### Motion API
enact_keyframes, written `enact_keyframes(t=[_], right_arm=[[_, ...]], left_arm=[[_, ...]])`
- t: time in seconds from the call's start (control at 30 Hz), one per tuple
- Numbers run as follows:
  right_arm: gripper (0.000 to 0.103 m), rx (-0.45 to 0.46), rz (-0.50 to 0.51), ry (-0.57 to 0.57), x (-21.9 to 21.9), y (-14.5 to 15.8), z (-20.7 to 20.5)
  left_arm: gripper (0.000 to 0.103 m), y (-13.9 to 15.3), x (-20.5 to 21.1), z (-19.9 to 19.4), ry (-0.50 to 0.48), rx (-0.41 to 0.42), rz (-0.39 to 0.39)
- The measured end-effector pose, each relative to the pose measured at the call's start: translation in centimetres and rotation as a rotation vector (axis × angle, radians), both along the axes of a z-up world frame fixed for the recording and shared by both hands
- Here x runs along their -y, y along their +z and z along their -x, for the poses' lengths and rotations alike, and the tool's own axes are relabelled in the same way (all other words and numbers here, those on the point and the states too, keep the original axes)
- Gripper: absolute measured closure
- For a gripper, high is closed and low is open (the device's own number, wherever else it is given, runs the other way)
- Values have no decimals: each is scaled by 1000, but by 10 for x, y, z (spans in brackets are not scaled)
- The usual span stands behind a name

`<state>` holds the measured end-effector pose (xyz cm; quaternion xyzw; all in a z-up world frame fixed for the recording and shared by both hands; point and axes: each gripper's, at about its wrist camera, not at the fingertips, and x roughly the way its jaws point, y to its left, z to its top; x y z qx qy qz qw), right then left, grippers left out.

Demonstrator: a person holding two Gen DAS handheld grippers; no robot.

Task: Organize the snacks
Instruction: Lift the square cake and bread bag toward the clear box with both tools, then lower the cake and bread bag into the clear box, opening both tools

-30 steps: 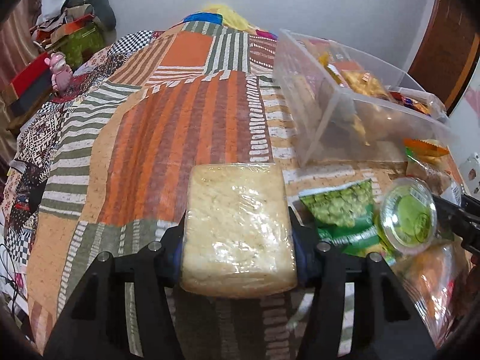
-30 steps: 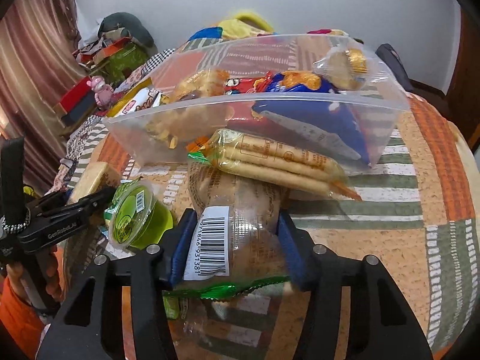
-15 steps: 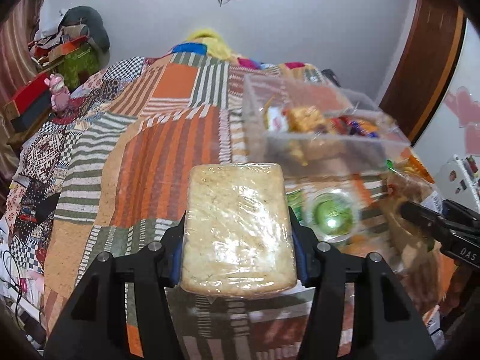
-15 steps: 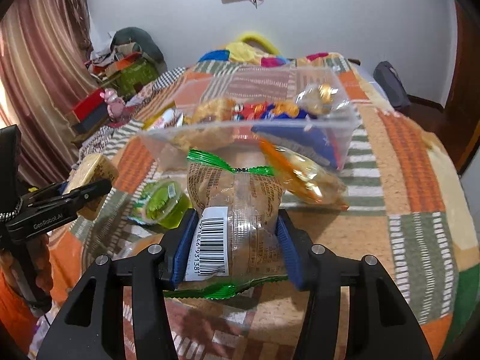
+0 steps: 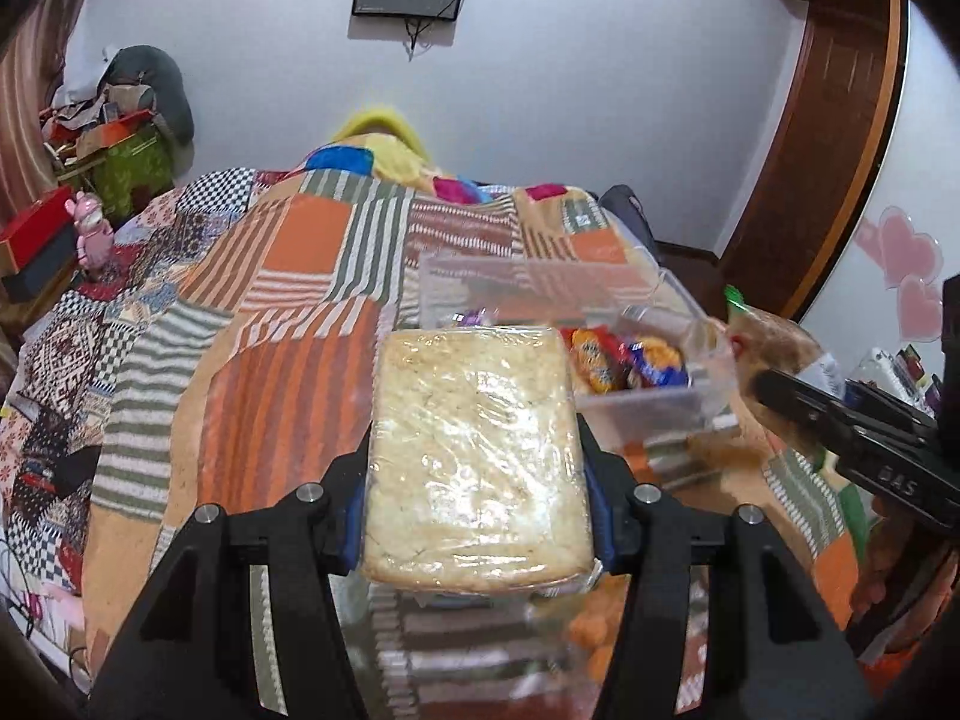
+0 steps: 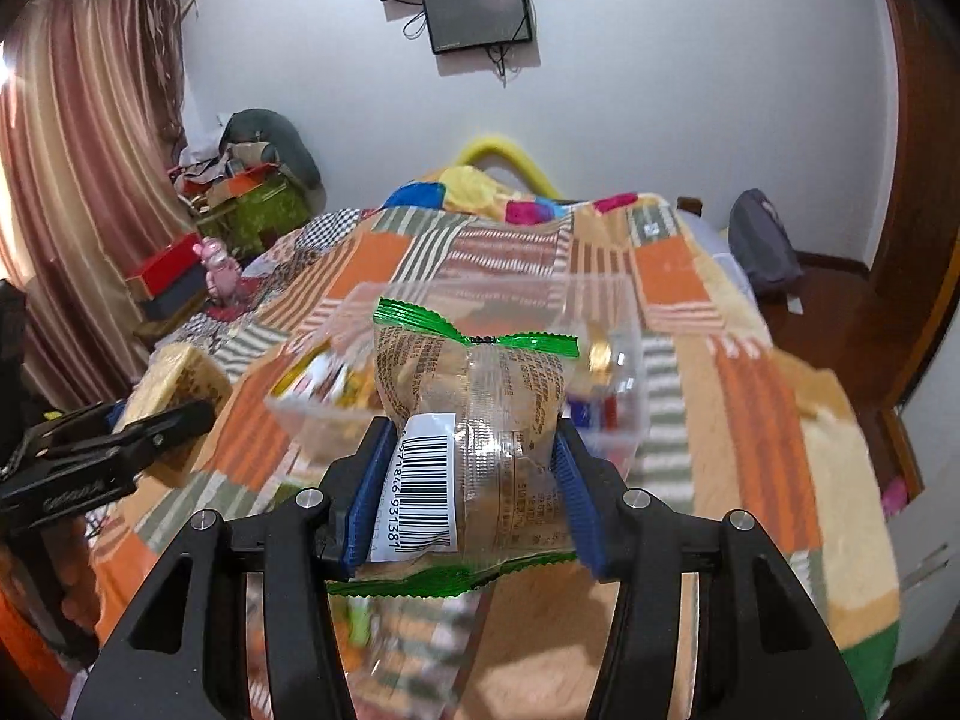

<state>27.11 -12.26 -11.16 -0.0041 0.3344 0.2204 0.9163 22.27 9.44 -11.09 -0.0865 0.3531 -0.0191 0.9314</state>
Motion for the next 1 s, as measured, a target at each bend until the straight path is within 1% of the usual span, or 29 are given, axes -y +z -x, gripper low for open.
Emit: enact_keyframes(t=[0.1,0.23,0.37,0.47,0.53,0.67,0.73,0.87,0.93,1.0], right_arm=[[54,3,-2,-3,-4,2,-12],[54,6,-3,0,-14,4,-31],[54,-3,-3,10,-23,2,-47],[54,-24,4,19,-32,-3,-61],[54,-42,14,19,-39,-9,-71],[54,-88,29,20,-49,-22,-90],[54,-118,28,32,-53,-29,-97],[53,-130,58,41,-56,-36,-101],[51,-139,69,43,-56,-38,-103],[51,-141,74,41,-55,-38,-103]], left_arm=[[48,2,7,-18,-12,3,-17],[48,-2,14,-48,-2,-10,-55],[48,-10,12,-78,6,-37,-26],[48,-17,11,-97,15,-57,-32],[48,-23,10,-111,17,-76,-31],[48,-32,6,-134,18,-112,-3],[48,-35,6,-142,18,-116,-3],[48,-33,7,-150,26,-96,-37],[48,-30,9,-152,30,-79,-63],[49,-28,10,-152,17,-78,-65]])
